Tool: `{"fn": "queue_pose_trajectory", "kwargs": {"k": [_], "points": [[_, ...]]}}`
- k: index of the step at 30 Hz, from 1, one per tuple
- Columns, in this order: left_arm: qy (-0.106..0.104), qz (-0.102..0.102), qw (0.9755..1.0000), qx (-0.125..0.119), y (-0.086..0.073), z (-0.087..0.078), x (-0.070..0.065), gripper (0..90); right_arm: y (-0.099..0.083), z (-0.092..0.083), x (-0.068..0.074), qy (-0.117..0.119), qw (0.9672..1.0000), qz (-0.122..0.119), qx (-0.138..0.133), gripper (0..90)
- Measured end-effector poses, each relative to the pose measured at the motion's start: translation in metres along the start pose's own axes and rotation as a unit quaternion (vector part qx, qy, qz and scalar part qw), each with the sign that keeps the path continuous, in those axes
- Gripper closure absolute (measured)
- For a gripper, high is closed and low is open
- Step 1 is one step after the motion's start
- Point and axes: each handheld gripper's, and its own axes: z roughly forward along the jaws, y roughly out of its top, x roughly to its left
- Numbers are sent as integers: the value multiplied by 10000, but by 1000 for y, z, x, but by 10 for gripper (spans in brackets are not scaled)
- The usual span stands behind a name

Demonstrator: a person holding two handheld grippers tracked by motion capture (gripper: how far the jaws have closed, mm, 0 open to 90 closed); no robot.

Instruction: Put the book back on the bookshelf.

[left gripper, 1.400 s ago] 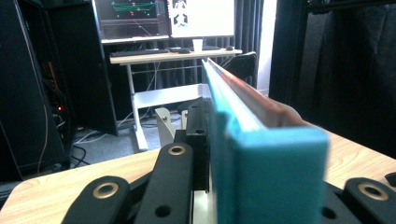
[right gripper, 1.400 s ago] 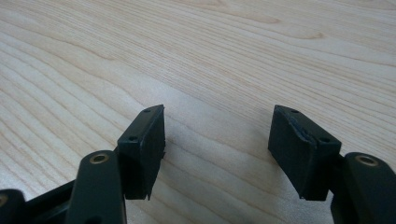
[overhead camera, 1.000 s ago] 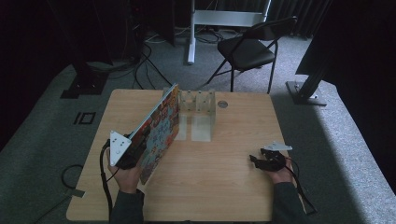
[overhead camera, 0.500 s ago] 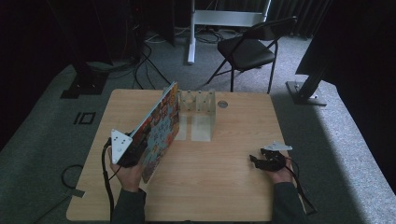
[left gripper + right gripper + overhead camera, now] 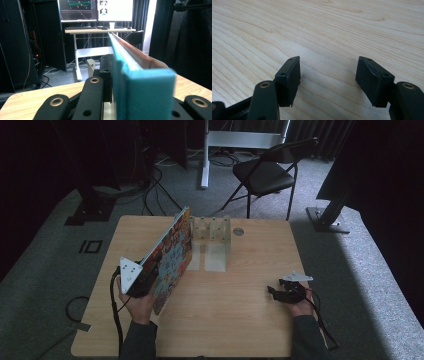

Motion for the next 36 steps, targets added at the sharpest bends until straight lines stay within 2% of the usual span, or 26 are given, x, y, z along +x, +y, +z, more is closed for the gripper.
{"fn": "queue_pose_trajectory", "kwargs": {"k": [36], "points": [[129,-127,9998,-69,-3,13,1,800,0,0,0,-9,10000,-5,3,360]]}}
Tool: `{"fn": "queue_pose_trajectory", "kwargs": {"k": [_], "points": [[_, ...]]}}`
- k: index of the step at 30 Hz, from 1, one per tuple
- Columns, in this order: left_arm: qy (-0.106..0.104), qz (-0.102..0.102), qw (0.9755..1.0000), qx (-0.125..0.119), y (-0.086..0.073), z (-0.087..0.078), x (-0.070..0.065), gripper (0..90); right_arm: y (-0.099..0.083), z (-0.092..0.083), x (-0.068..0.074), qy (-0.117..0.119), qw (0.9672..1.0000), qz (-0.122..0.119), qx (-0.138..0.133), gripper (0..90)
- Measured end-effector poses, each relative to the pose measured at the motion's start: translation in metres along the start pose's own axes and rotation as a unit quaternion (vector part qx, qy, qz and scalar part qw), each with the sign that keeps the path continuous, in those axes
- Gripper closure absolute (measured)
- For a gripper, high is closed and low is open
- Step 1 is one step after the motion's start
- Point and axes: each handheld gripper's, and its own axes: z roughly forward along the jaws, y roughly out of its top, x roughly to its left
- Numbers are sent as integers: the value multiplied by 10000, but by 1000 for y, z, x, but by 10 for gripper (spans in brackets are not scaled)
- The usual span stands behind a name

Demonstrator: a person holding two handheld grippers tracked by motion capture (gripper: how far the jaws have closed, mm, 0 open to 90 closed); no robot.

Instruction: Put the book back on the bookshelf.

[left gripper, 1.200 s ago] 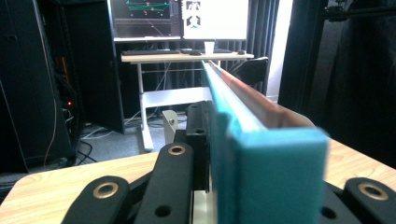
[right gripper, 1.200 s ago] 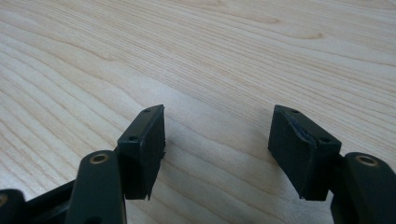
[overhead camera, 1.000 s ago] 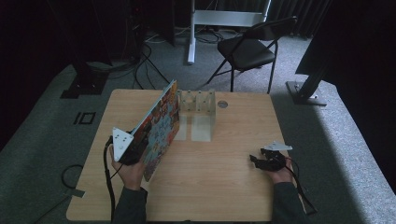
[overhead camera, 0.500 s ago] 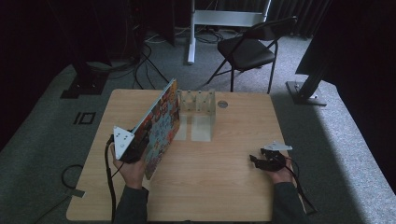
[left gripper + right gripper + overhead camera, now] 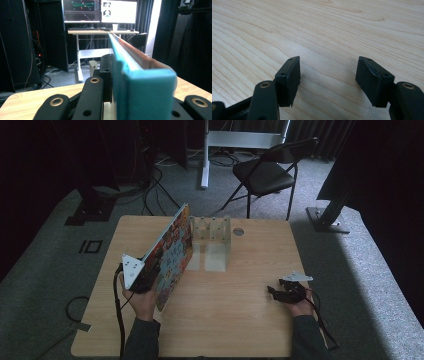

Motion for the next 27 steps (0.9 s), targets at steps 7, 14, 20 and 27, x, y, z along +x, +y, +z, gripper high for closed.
{"fn": "queue_pose_trajectory", "kwargs": {"k": [7,14,20,27], "points": [[15,-23,10000,-18,-1,2,0,800,0,0,0,0,10000,-2,0,360],[20,-37,10000,-25,-1,4,0,800,0,0,0,2,10000,-2,-1,360],[37,-35,10000,-41,-2,5,0,800,0,0,0,2,10000,-1,-1,360],[65,-84,9999,-85,-4,6,-1,800,0,0,0,5,10000,-2,0,360]]}}
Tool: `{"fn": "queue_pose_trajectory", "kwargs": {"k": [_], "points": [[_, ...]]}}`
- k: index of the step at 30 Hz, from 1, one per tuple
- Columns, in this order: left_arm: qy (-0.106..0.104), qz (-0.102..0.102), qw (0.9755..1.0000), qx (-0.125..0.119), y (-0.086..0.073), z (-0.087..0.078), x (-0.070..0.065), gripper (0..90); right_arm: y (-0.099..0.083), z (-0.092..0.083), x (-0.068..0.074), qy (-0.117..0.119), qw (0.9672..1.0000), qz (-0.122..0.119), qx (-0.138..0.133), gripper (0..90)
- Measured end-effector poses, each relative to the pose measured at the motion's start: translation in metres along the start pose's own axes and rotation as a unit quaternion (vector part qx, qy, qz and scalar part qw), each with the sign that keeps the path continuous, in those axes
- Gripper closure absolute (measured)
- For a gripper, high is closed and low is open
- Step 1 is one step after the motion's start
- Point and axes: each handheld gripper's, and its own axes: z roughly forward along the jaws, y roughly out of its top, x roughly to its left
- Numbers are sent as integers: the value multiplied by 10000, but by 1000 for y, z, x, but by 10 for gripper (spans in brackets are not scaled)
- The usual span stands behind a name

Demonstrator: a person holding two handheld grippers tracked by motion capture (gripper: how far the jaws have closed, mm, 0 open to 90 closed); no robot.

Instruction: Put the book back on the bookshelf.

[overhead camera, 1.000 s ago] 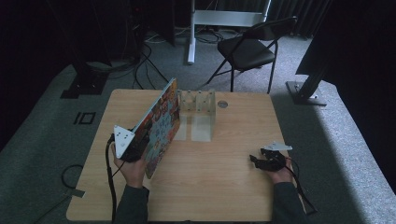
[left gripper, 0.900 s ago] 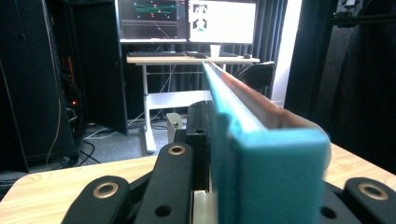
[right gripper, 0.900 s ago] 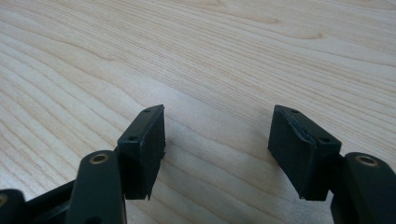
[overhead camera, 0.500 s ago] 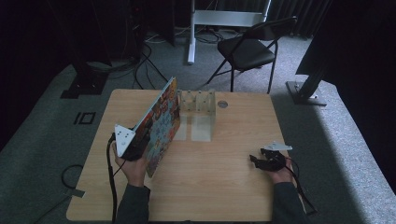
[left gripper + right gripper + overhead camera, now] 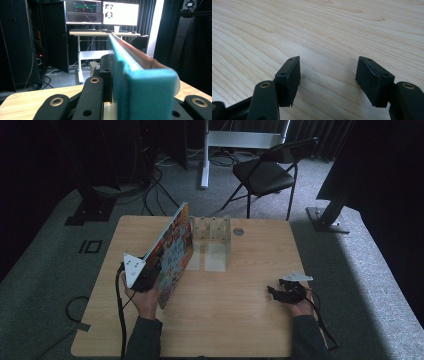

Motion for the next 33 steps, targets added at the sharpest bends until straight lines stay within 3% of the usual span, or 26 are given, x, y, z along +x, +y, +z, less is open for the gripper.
{"fn": "queue_pose_trajectory", "kwargs": {"k": [33], "points": [[22,138,9998,-142,-5,16,-10,802,0,0,-1,10,10000,12,-6,360]]}}
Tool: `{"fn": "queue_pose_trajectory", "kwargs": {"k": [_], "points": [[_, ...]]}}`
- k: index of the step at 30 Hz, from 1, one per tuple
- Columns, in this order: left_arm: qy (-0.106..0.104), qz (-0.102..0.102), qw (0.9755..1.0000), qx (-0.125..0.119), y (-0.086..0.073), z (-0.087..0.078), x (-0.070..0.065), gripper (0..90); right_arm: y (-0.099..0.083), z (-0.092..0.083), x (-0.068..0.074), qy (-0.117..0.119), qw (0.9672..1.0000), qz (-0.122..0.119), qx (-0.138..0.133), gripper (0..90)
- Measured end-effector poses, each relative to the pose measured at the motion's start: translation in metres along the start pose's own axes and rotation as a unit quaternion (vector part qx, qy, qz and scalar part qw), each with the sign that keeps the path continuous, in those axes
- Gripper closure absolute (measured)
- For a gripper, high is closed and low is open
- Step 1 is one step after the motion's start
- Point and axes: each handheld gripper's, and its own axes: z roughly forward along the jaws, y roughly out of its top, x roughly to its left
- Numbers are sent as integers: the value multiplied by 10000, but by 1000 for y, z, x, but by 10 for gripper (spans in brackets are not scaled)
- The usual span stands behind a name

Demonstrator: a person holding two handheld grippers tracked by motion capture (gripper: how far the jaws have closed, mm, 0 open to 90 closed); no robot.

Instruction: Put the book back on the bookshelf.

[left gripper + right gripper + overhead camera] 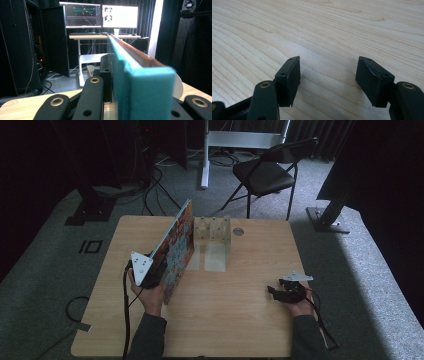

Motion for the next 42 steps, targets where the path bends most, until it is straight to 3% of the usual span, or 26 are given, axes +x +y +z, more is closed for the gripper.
{"fn": "queue_pose_trajectory", "kwargs": {"k": [29,42], "points": [[135,6,9999,-31,-1,7,-3,801,0,0,0,-1,10000,6,-2,360],[393,66,9992,-64,-2,5,-8,802,0,0,0,0,10000,5,-2,360]]}}
